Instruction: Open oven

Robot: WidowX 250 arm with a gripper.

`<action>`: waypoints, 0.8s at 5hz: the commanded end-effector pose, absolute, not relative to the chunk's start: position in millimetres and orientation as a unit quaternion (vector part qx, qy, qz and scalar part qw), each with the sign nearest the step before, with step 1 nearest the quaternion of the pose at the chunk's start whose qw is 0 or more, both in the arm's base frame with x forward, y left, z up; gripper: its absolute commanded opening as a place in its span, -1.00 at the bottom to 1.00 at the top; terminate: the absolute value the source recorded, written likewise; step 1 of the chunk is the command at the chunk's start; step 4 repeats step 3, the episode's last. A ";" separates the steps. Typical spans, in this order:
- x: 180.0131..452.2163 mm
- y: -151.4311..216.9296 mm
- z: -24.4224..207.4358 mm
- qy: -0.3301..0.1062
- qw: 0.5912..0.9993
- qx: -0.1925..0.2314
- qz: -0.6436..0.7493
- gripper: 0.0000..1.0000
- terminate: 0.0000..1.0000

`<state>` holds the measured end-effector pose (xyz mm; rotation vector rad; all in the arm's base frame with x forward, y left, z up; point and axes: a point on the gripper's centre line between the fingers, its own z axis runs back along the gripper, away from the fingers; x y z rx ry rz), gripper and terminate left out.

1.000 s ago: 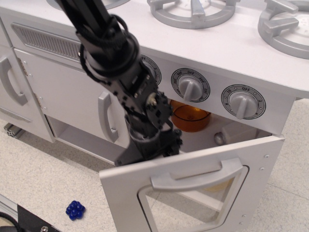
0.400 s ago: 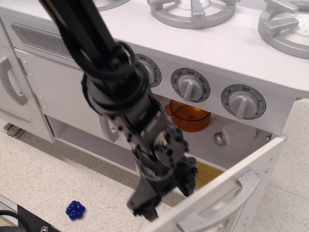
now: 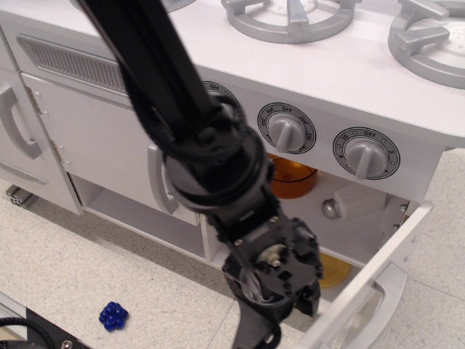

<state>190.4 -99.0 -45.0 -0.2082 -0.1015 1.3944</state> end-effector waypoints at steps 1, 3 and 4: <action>191.4 -109.6 -29.5 -0.046 0.756 -0.107 0.644 1.00 -1.00; 191.4 -109.6 -29.5 -0.046 0.756 -0.107 0.644 1.00 1.00; 191.4 -109.6 -29.5 -0.046 0.756 -0.107 0.644 1.00 1.00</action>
